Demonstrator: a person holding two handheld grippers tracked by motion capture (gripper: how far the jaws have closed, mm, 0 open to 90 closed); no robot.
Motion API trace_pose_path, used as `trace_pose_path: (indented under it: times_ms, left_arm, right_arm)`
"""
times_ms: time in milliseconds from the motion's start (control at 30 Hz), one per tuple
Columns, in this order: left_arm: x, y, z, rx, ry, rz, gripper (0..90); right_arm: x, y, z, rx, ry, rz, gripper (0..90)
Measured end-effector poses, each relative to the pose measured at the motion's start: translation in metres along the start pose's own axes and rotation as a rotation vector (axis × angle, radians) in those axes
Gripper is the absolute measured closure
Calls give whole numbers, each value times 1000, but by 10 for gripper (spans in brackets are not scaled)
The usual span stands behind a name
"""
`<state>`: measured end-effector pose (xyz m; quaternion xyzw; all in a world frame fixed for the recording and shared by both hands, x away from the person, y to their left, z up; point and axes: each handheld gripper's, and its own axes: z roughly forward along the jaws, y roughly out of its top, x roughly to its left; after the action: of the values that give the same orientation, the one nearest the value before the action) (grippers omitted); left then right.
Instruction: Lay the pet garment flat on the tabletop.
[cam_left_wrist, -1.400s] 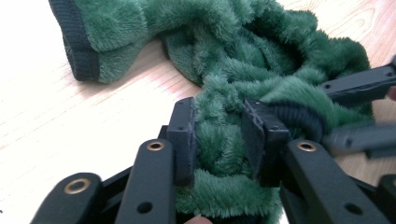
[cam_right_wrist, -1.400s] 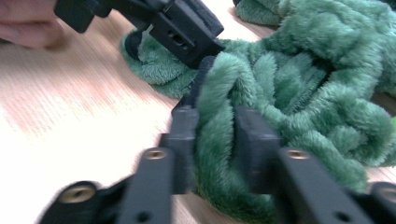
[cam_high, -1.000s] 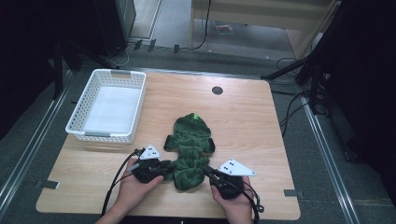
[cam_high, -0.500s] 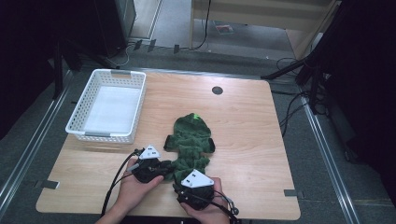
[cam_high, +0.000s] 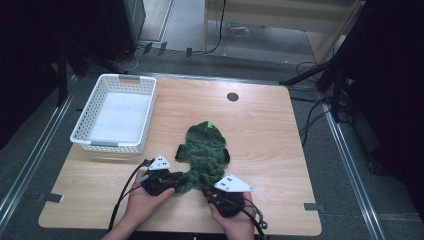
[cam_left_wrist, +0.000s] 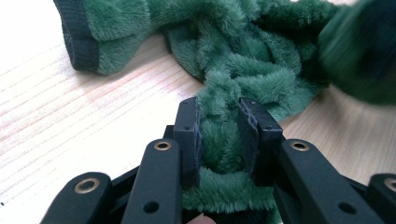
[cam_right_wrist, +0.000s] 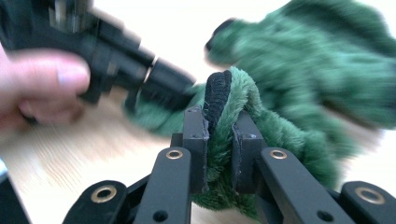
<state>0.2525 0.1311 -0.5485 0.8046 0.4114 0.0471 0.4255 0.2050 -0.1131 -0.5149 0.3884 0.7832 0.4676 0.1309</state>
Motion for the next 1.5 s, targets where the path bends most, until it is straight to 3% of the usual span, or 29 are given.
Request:
trace_pose_path:
  times_ms: [67, 100, 133, 167, 200, 233, 267, 300, 400, 533, 600, 700, 767, 800, 867, 1033, 1067, 1133, 1167, 1233, 1267, 1333, 1400, 1500]
  left_arm:
    - [0, 0, 0, 0, 2, -1, 703]
    - [0, 0, 0, 0, 2, -1, 703]
    - [0, 0, 0, -1, 1, -2, 703]
    - [0, 0, 0, -1, 1, -2, 703]
    - [0, 0, 0, 0, 2, -2, 703]
    - [0, 0, 0, -1, 1, 0, 703]
    - [0, 0, 0, 0, 1, -1, 703]
    - [0, 0, 0, 0, 2, -1, 703]
    - [0, 0, 0, -1, 1, -2, 702]
    - [-1, 0, 0, -2, 1, -1, 700]
    - [-1, 0, -1, 1, -3, -2, 692]
    - [-2, 2, -4, -4, -2, 2, 654]
    - [-2, 5, -6, -13, -1, 0, 617]
    - [-3, 6, -6, -18, -2, -5, 603]
    - [-6, 11, -3, -17, 21, -22, 564]
    - [-16, 28, 11, 3, 63, -6, 521]
    - [-17, 31, 14, 2, 70, -17, 511]
    - [-17, 35, 21, 29, 81, -21, 498]
    - [-18, 36, 25, 36, 99, -26, 503]
    - [-18, 36, 32, 60, 130, -33, 545]
    - [-19, 35, 35, 65, 140, -25, 545]
    - [-21, 34, 35, 64, 180, 13, 655]
    - [-18, 33, 33, 62, 185, 14, 773]
    - [-14, 30, 29, 58, 210, 40, 843]
  right_arm:
    - [-20, 1, -21, -52, -10, 89, 799]
    - [-20, 1, -21, -52, -10, 89, 799]
    - [-34, -1, -30, -68, -22, 150, 798]
    - [-34, -1, -30, -68, -22, 150, 798]
    - [-40, -3, -33, -67, -29, 184, 798]
    - [-53, -9, -36, -57, -32, 261, 797]
    - [-59, -12, -37, -44, -31, 290, 796]
    - [-59, -12, -37, -44, -31, 290, 796]
    - [-74, -27, -37, 18, -51, 387, 784]
    - [-85, -39, -41, 39, -55, 469, 757]
    - [-90, -44, -48, 27, -103, 496, 679]
    - [-91, -38, -64, -35, -238, 442, 595]
    - [-87, -28, -77, -103, -331, 370, 567]
    - [-83, -22, -81, -142, -348, 325, 564]
    - [-73, -11, -80, -171, -312, 254, 553]
    - [-39, 11, -27, -52, -134, 52, 535]
    - [-34, 14, -14, -19, -120, 9, 529]
    - [-31, 18, 14, 65, -116, -20, 514]
    - [-33, 19, 31, 108, -133, -21, 545]
    - [-34, 17, 44, 142, -184, -45, 627]
    - [-34, 17, 44, 142, -184, -45, 627]
    - [-37, 15, 49, 139, -208, -50, 719]
    - [-38, 12, 47, 125, -244, -68, 777]
    - [-44, 11, 40, 131, -269, -74, 805]
